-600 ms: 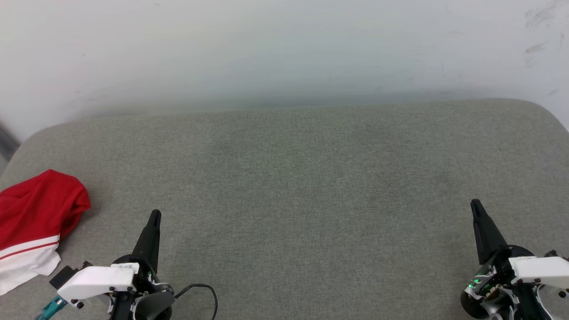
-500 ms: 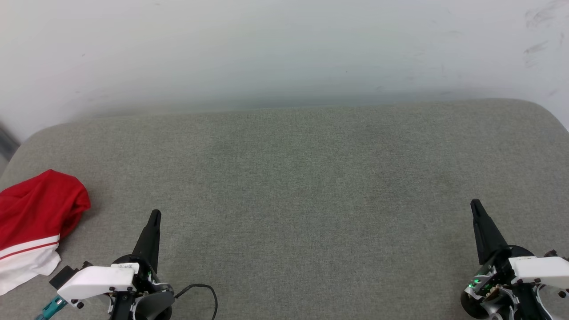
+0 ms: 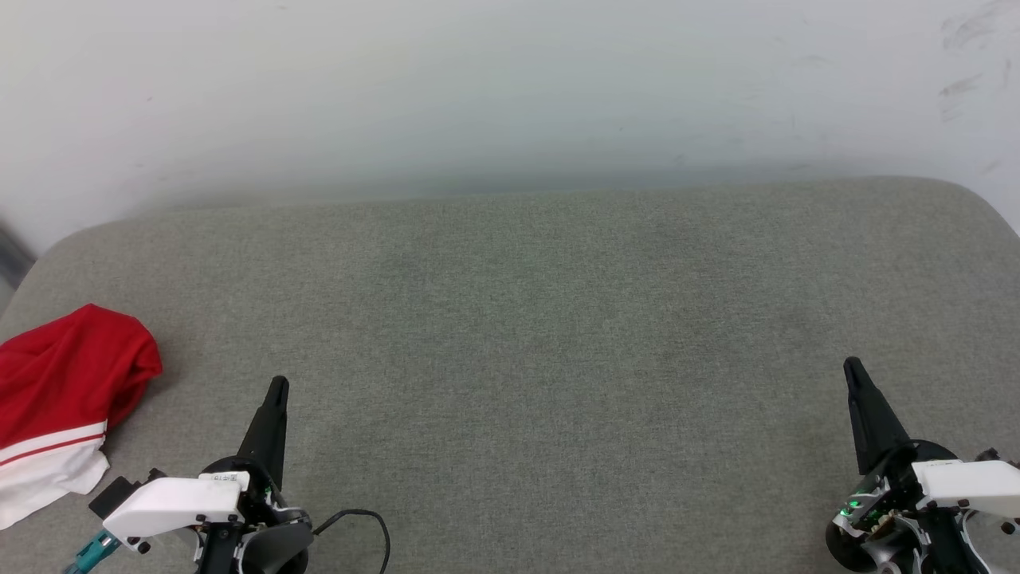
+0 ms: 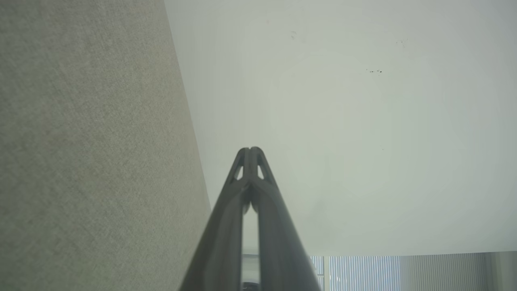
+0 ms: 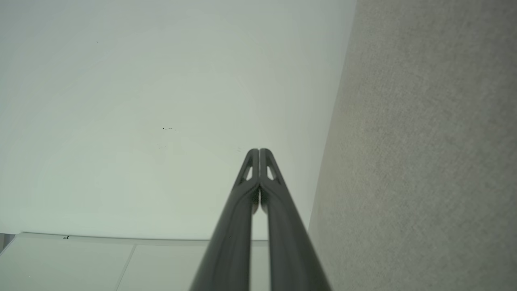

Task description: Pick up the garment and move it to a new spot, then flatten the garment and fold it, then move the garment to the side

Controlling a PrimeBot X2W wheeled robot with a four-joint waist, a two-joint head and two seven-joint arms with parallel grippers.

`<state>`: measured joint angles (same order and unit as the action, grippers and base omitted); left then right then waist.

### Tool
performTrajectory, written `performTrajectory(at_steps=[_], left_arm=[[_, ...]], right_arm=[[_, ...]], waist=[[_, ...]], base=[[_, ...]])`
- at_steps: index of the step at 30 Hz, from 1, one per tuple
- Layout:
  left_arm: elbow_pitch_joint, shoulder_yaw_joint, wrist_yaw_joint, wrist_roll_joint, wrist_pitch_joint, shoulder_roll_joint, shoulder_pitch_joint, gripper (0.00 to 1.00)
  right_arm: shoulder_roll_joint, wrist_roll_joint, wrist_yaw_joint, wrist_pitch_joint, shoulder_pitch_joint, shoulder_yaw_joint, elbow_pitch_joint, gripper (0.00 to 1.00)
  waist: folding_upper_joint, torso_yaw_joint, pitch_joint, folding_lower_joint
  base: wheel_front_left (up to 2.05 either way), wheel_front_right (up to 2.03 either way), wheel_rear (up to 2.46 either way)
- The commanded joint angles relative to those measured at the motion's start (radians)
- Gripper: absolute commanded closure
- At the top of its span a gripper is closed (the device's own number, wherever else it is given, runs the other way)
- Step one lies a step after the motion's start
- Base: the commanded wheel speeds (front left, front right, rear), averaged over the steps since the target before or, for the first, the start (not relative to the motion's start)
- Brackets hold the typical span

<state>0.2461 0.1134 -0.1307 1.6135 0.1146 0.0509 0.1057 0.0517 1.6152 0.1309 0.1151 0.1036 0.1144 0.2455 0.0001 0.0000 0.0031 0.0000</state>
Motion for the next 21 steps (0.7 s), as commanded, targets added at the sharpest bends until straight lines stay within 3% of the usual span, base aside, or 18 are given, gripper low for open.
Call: performTrajectory(at_steps=[1, 6, 7, 16, 21], left_arm=[[0.0, 0.001, -0.003, -0.002, 0.002, -0.001, 0.009, 1.0], [0.0, 0.001, -0.003, -0.002, 0.001, -0.001, 0.008, 1.0], [0.0, 0.0, 0.0, 0.0, 0.0, 0.0, 0.0, 0.0], [0.005, -0.005, 0.0, -0.012, -0.027, -0.004, -0.037, 0.0], [-0.009, 0.009, 0.001, -0.071, -0.052, -0.004, -0.043, 0.0]], right_arm=[[-0.003, -0.005, 0.0, 0.001, 0.011, -0.001, 0.0, 1.0], [-0.003, -0.005, 0.0, 0.001, 0.011, -0.001, 0.0, 1.0], [0.0, 0.0, 0.0, 0.0, 0.0, 0.0, 0.0, 0.0], [-0.001, -0.021, 0.0, -0.027, -0.039, -0.002, 0.023, 0.0], [-0.001, -0.085, 0.0, -0.052, -0.044, 0.013, 0.006, 0.0]], waist=[[-0.0001, 0.0, 0.0, 0.0], [-0.0001, 0.0, 0.0, 0.0], [-0.0001, 0.0, 0.0, 0.0], [-0.0001, -0.001, 0.001, 0.0], [-0.0001, -0.001, 0.001, 0.0]], base=[[0.0, 0.0, 0.0], [0.0, 0.0, 0.0], [0.0, 0.0, 0.0], [0.0, 0.0, 0.0], [0.0, 0.0, 0.0]])
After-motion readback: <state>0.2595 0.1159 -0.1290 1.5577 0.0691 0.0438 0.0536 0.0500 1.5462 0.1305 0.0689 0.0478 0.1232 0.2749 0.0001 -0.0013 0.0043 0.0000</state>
